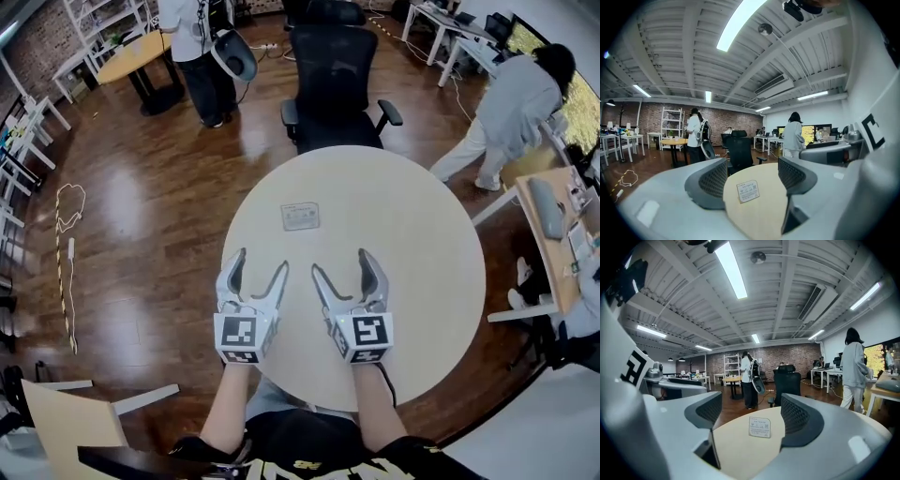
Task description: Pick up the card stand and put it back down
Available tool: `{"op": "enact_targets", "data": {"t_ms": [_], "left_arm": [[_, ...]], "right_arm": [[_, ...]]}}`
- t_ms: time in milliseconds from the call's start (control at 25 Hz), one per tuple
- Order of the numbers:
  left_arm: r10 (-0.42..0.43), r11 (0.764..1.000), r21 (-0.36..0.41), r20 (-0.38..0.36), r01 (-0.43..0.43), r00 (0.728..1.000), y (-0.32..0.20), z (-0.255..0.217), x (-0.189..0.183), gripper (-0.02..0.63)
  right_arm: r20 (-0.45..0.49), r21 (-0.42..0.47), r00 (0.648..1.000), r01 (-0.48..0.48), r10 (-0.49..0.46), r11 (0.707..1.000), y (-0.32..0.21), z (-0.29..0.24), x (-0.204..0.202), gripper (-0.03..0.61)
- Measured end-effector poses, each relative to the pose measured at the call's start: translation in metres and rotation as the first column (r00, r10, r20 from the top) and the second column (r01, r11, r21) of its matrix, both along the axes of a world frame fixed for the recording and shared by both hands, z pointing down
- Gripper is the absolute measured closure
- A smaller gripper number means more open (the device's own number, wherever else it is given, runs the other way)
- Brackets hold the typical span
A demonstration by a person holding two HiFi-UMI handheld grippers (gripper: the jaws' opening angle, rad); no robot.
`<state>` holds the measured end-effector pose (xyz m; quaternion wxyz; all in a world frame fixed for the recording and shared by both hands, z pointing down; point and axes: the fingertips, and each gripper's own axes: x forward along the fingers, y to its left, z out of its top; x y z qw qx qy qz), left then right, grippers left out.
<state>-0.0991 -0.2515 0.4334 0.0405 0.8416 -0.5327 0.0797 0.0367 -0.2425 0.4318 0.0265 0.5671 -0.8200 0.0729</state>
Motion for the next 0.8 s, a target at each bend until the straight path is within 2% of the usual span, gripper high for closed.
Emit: {"op": "enact_targets", "data": {"t_ms": [240,480,680,800], "left_arm": [[0.058,0.993,-0.105,0.004,-0.058,0.998,-0.003,0.059,-0.001,0.275],[0.118,0.980,-0.162,-0.007,-0.117,0.993,-0.024,0.112,-0.002,0.275],[0.226,0.952,-0.224,0.058,-0.208,0.972,-0.039,0.152,-0.010,0.275],[0.304,0.931,-0.244,0.098,-0.273,0.948,-0.057,0.165,-0.019,0.275]], "right_arm": [[-0.012,-0.134,0.999,-0.031,0.030,0.990,-0.001,0.076,0.008,0.189],[-0.018,-0.182,1.000,-0.001,-0.002,0.983,-0.014,0.129,0.003,0.189],[-0.033,-0.208,0.999,0.022,-0.029,0.978,-0.016,0.161,0.006,0.189],[-0.055,-0.213,0.998,0.019,-0.031,0.977,-0.019,0.175,0.018,0.189]]}}
